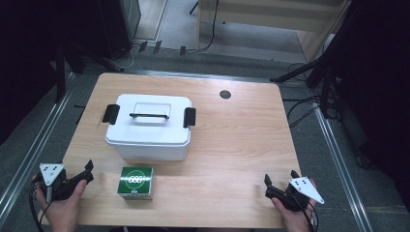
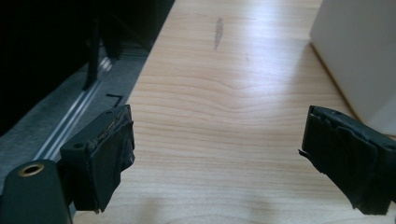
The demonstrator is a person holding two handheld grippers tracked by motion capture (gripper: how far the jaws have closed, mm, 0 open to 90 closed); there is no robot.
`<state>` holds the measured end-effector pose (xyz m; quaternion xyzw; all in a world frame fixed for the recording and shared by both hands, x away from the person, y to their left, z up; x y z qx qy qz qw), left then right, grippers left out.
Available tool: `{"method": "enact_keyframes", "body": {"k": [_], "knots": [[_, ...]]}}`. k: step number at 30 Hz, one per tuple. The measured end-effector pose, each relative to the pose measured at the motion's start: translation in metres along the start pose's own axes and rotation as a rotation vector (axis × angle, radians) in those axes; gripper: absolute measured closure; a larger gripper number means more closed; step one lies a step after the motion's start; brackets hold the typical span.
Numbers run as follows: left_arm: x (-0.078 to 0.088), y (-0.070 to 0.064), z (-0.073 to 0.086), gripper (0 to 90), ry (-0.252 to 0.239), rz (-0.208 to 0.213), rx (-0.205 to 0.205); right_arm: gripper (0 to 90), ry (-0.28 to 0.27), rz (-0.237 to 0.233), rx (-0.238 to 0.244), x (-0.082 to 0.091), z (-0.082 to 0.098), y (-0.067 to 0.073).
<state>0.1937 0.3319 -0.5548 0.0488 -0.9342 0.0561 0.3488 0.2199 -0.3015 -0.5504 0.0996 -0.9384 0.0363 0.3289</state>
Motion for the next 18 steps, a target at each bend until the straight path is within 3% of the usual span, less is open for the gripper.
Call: {"method": "enact_keyframes", "body": {"k": [4, 5, 7, 8, 9, 11, 13, 15, 17, 18], "knots": [[-0.001, 0.001, -0.001, 14.1, 0.004, -0.015, 0.019, 3.8, 0.001, -0.014, 0.022, 0.0, 0.0, 0.002], [-0.001, 0.001, -0.001, 14.7, 0.003, -0.019, 0.018, 12.8, -0.01, 0.009, 0.042, 0.002, 0.001, 0.005], [-0.001, 0.001, -0.003, 18.0, 0.011, -0.001, 0.011, 14.1, -0.014, 0.023, 0.041, 0.002, 0.001, 0.006], [-0.003, 0.001, -0.005, 22.8, 0.034, 0.007, 0.014, 30.8, -0.01, 0.022, 0.06, 0.002, 0.0, 0.009], [-0.003, 0.001, -0.005, 25.2, 0.034, 0.007, 0.014, 37.1, -0.017, 0.01, 0.071, 0.002, 0.0, 0.011], [-0.003, 0.002, -0.009, 30.8, 0.044, 0.053, 0.063, 39.4, -0.024, -0.021, 0.075, 0.002, -0.002, 0.013], [-0.003, 0.0, -0.009, 35.2, 0.043, 0.064, 0.053, 43.2, -0.025, -0.077, 0.062, 0.002, -0.006, 0.017], [-0.002, -0.006, -0.01, 38.8, 0.05, 0.098, 0.027, 45.0, -0.028, -0.081, 0.062, 0.003, -0.009, 0.021], [0.001, -0.009, -0.011, 43.4, 0.064, 0.136, 0.038, 48.4, -0.02, -0.067, 0.054, 0.004, -0.016, 0.028], [0.002, -0.012, -0.012, 51.4, 0.065, 0.15, 0.041, 53.8, -0.03, -0.072, 0.037, 0.005, -0.021, 0.035]]}}
Point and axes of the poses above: each handheld gripper's, and its own axes: x roughly backward along the jaws, z roughly out of its underside, y roughly to its left, the point moved 1 cm from there along -x, roughly forward along the jaws, and after that the axes turned 14 degrees about y, right-handed, at the moved point
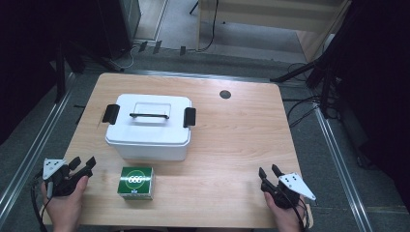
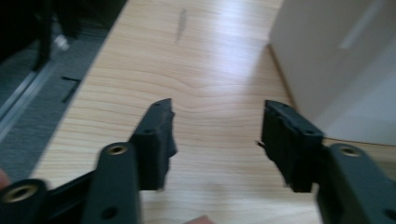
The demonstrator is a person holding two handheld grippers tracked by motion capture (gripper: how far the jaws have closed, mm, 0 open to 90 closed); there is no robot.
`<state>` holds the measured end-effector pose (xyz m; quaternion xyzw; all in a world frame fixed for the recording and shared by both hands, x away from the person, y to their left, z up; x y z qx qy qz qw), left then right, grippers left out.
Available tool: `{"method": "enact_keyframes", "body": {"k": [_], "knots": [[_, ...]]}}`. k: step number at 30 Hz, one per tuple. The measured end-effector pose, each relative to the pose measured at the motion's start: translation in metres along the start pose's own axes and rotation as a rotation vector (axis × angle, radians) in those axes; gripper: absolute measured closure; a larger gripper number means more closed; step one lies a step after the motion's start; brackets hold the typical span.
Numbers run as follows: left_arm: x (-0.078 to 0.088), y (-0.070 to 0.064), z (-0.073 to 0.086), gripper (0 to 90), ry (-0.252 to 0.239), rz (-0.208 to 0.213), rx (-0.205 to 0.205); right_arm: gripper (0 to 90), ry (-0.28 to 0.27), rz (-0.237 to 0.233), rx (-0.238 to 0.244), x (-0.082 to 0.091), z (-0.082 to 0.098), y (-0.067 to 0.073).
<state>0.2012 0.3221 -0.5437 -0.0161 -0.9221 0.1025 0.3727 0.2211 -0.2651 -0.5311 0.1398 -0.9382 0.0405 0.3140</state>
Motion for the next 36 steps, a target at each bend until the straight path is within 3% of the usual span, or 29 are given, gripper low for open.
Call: {"method": "enact_keyframes", "body": {"k": [2, 3, 4, 8, 9, 11, 12, 13, 14, 15, 20, 21, 26, 33, 36], "knots": [[0.0, -0.005, -0.002, 55.2, 0.019, -0.011, -0.015, 58.2, -0.005, -0.003, 0.003, 0.001, -0.002, 0.004], [0.0, -0.008, -0.003, 61.0, 0.027, -0.003, -0.023, 62.6, 0.0, -0.011, 0.029, -0.001, -0.006, 0.013], [-0.001, -0.013, -0.007, 63.3, 0.04, 0.01, -0.051, 65.0, 0.006, -0.025, 0.042, -0.002, -0.008, 0.018], [-0.001, -0.022, -0.013, 70.2, 0.041, 0.026, -0.081, 71.8, 0.013, -0.078, 0.073, -0.006, -0.014, 0.034], [-0.002, -0.025, -0.015, 73.7, 0.043, 0.024, -0.087, 76.3, 0.005, -0.13, 0.102, -0.009, -0.018, 0.046], [-0.004, -0.028, -0.019, 75.5, 0.061, 0.048, -0.1, 77.4, 0.011, -0.132, 0.123, -0.01, -0.02, 0.053], [-0.006, -0.029, -0.021, 80.8, 0.063, 0.052, -0.102, 81.9, 0.017, -0.146, 0.142, -0.016, -0.025, 0.066], [-0.007, -0.03, -0.023, 80.8, 0.068, 0.055, -0.106, 81.9, 0.017, -0.146, 0.142, -0.016, -0.025, 0.066], [-0.009, -0.031, -0.025, 85.2, 0.076, 0.056, -0.114, 87.1, 0.021, -0.175, 0.149, -0.023, -0.03, 0.078], [-0.01, -0.031, -0.026, 85.2, 0.082, 0.062, -0.114, 87.1, 0.021, -0.175, 0.149, -0.023, -0.03, 0.078], [-0.014, -0.033, -0.031, 90.0, 0.109, 0.084, -0.124, 90.0, 0.028, -0.227, 0.172, -0.041, -0.048, 0.111], [-0.015, -0.033, -0.033, 90.0, 0.117, 0.088, -0.13, 90.0, 0.028, -0.227, 0.172, -0.041, -0.048, 0.111], [-0.018, -0.037, -0.04, 90.0, 0.134, 0.106, -0.151, 90.0, 0.034, -0.282, 0.171, -0.063, -0.064, 0.137], [-0.023, -0.051, -0.051, 90.0, 0.159, 0.131, -0.195, 90.0, 0.06, -0.285, 0.173, -0.085, -0.073, 0.161], [-0.025, -0.052, -0.053, 90.0, 0.159, 0.133, -0.186, 90.0, 0.061, -0.29, 0.176, -0.091, -0.076, 0.169]]}}
Point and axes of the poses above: each handheld gripper's, and its own axes: x roughly backward along the jaws, z roughly out of its underside, y roughly to its left, the point moved 1 cm from there along -x, roughly forward along the jaws, and after that the axes turned 14 degrees about y, right-handed, at the moved point
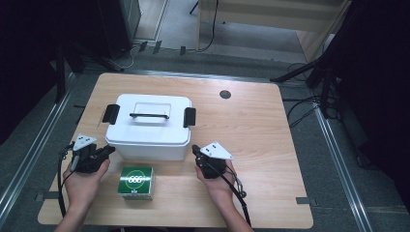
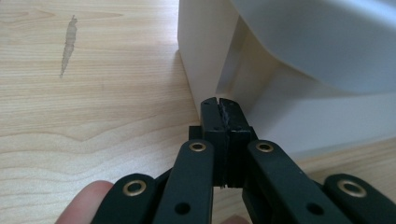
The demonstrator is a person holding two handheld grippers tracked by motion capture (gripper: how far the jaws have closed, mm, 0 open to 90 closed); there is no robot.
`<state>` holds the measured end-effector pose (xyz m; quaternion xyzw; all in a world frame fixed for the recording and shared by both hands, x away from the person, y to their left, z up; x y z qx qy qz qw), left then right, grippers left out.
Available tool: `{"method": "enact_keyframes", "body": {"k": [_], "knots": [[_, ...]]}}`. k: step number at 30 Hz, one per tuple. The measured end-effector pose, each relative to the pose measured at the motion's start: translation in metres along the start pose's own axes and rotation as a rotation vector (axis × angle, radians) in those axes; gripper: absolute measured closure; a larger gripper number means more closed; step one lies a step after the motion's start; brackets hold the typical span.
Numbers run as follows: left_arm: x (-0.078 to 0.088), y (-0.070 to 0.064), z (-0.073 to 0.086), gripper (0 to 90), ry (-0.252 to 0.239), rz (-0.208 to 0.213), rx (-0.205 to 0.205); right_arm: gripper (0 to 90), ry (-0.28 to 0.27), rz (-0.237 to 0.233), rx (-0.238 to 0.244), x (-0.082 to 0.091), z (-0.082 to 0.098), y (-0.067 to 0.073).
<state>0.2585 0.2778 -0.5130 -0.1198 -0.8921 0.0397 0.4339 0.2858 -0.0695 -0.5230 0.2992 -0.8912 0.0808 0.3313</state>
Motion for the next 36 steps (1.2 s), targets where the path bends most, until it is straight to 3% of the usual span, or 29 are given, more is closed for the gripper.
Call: {"method": "enact_keyframes", "body": {"k": [4, 8, 9, 12, 14, 21, 28, 36], "knots": [[0.007, 0.006, 0.005, 90.0, 0.01, 0.008, 0.017, 90.0, 0.008, -0.013, -0.02, -0.002, 0.002, 0.009], [0.016, 0.006, 0.018, 90.0, 0.023, 0.007, 0.008, 90.0, 0.017, -0.032, 0.002, 0.0, 0.01, 0.021], [0.022, 0.002, 0.03, 90.0, 0.036, 0.008, -0.006, 90.0, 0.024, -0.053, 0.015, 0.002, 0.017, 0.031], [0.026, -0.002, 0.041, 90.0, 0.045, 0.019, -0.007, 90.0, 0.029, -0.061, 0.031, 0.004, 0.021, 0.04], [0.029, -0.013, 0.056, 90.0, 0.057, 0.041, -0.017, 90.0, 0.035, -0.1, 0.035, 0.007, 0.026, 0.056], [0.033, -0.037, 0.071, 90.0, 0.088, 0.083, -0.067, 90.0, 0.049, -0.174, 0.096, 0.006, 0.032, 0.097], [0.03, -0.052, 0.074, 90.0, 0.091, 0.09, -0.093, 90.0, 0.058, -0.196, 0.111, 0.003, 0.036, 0.11], [0.024, -0.067, 0.072, 90.0, 0.096, 0.092, -0.112, 90.0, 0.068, -0.179, 0.101, 0.011, 0.039, 0.101]]}}
Point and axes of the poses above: each handheld gripper's, and its own axes: x roughly backward along the jaws, z roughly out of its underside, y roughly to its left, the point moved 1 cm from there along -x, roughly forward along the jaws, and after that the axes turned 14 degrees about y, right-handed, at the moved point
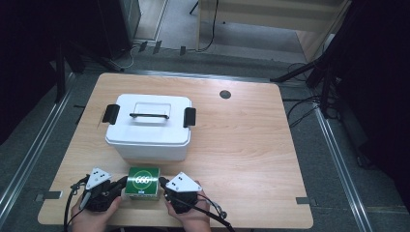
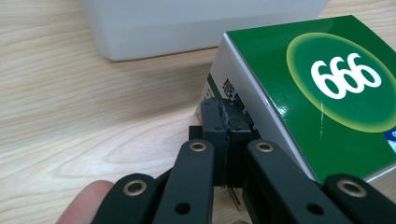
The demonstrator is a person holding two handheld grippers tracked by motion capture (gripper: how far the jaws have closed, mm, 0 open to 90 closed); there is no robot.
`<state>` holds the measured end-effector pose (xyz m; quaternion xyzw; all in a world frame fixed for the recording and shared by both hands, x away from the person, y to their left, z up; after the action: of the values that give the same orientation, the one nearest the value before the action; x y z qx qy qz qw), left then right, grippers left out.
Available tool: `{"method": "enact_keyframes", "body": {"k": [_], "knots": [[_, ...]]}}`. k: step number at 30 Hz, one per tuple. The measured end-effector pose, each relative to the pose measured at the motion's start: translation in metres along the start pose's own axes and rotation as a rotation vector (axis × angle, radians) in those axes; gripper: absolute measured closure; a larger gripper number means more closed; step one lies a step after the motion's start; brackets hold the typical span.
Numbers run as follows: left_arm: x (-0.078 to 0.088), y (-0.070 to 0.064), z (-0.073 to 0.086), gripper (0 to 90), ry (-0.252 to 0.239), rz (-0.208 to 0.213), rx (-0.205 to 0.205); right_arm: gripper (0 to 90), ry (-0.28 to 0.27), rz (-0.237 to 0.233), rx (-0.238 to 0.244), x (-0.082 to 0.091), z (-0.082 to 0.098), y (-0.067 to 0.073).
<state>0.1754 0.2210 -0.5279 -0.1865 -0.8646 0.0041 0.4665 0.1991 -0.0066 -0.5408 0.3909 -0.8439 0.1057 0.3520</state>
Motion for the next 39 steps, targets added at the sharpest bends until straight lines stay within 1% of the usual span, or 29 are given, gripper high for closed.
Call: {"method": "enact_keyframes", "body": {"k": [1, 2, 3, 6, 7, 8, 9, 12, 14, 15, 16, 17, 18, 21, 22, 23, 25, 26, 27, 28, 29, 30, 32, 34, 37, 38, 39], "knots": [[0.0, 0.0, 0.0, 90.0, 0.0, 0.0, 0.0, 90.0, 0.0, 0.0, 0.0, 0.0, 0.0, 0.0], [-0.002, -0.005, -0.002, 90.0, -0.001, 0.007, -0.002, 90.0, 0.002, 0.0, -0.009, 0.003, 0.002, -0.004], [-0.002, -0.005, -0.002, 90.0, -0.001, 0.007, -0.002, 90.0, 0.002, 0.0, -0.009, 0.003, 0.002, -0.004], [-0.006, -0.013, -0.006, 90.0, 0.006, 0.012, -0.012, 90.0, 0.012, 0.002, -0.034, 0.01, 0.006, -0.012], [-0.009, -0.018, -0.008, 90.0, 0.012, 0.016, -0.021, 90.0, 0.013, 0.007, -0.034, 0.012, 0.007, -0.014], [-0.009, -0.018, -0.008, 90.0, 0.012, 0.016, -0.021, 90.0, 0.013, 0.007, -0.034, 0.012, 0.007, -0.014], [-0.01, -0.022, -0.01, 90.0, 0.009, 0.019, -0.019, 90.0, 0.015, 0.011, -0.044, 0.015, 0.008, -0.016], [-0.016, -0.033, -0.013, 90.0, 0.012, 0.025, -0.027, 90.0, 0.019, 0.023, -0.056, 0.022, 0.012, -0.024], [-0.019, -0.04, -0.016, 90.0, 0.01, 0.026, -0.036, 90.0, 0.02, 0.019, -0.07, 0.026, 0.015, -0.031], [-0.021, -0.044, -0.017, 90.0, 0.015, 0.03, -0.044, 90.0, 0.022, 0.027, -0.082, 0.031, 0.018, -0.038], [-0.022, -0.047, -0.019, 90.0, 0.018, 0.035, -0.049, 90.0, 0.022, 0.027, -0.082, 0.031, 0.018, -0.038], [-0.024, -0.051, -0.021, 90.0, 0.017, 0.038, -0.05, 90.0, 0.027, 0.044, -0.088, 0.036, 0.021, -0.043], [-0.026, -0.055, -0.023, 90.0, 0.02, 0.043, -0.055, 90.0, 0.027, 0.044, -0.088, 0.036, 0.021, -0.043], [-0.032, -0.067, -0.028, 90.0, 0.022, 0.056, -0.066, 90.0, 0.032, 0.064, -0.107, 0.044, 0.026, -0.052], [-0.036, -0.075, -0.031, 90.0, 0.028, 0.063, -0.077, 90.0, 0.031, 0.078, -0.12, 0.05, 0.03, -0.058], [-0.036, -0.075, -0.031, 90.0, 0.028, 0.063, -0.077, 90.0, 0.031, 0.078, -0.12, 0.05, 0.03, -0.058], [-0.04, -0.083, -0.033, 90.0, 0.027, 0.071, -0.087, 90.0, 0.032, 0.084, -0.138, 0.059, 0.036, -0.067], [-0.041, -0.087, -0.035, 90.0, 0.032, 0.075, -0.095, 90.0, 0.032, 0.084, -0.138, 0.059, 0.036, -0.067], [-0.045, -0.094, -0.037, 90.0, 0.031, 0.08, -0.101, 90.0, 0.032, 0.094, -0.146, 0.064, 0.04, -0.071], [-0.045, -0.094, -0.037, 90.0, 0.031, 0.08, -0.101, 90.0, 0.032, 0.094, -0.146, 0.064, 0.04, -0.071], [-0.047, -0.101, -0.039, 90.0, 0.035, 0.088, -0.11, 90.0, 0.032, 0.102, -0.153, 0.07, 0.044, -0.075], [-0.049, -0.105, -0.04, 90.0, 0.033, 0.095, -0.104, 90.0, 0.033, 0.106, -0.152, 0.072, 0.046, -0.078], [-0.05, -0.107, -0.041, 90.0, 0.035, 0.097, -0.109, 90.0, 0.034, 0.112, -0.155, 0.075, 0.048, -0.08], [-0.054, -0.116, -0.043, 90.0, 0.038, 0.104, -0.12, 90.0, 0.036, 0.129, -0.164, 0.08, 0.052, -0.084], [-0.058, -0.128, -0.046, 90.0, 0.043, 0.123, -0.133, 90.0, 0.037, 0.142, -0.187, 0.088, 0.057, -0.093], [-0.06, -0.131, -0.047, 90.0, 0.046, 0.124, -0.141, 90.0, 0.036, 0.149, -0.205, 0.093, 0.06, -0.099], [-0.061, -0.135, -0.049, 90.0, 0.045, 0.129, -0.144, 90.0, 0.036, 0.149, -0.205, 0.093, 0.06, -0.099]]}}
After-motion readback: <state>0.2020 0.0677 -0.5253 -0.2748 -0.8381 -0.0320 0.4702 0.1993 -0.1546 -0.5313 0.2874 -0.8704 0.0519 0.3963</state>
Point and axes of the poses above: each handheld gripper's, and its own axes: x roughly backward along the jaws, z roughly out of its underside, y roughly to its left, the point moved 1 cm from there along -x, roughly forward along the jaws, and after that the axes turned 14 degrees about y, right-handed, at the moved point
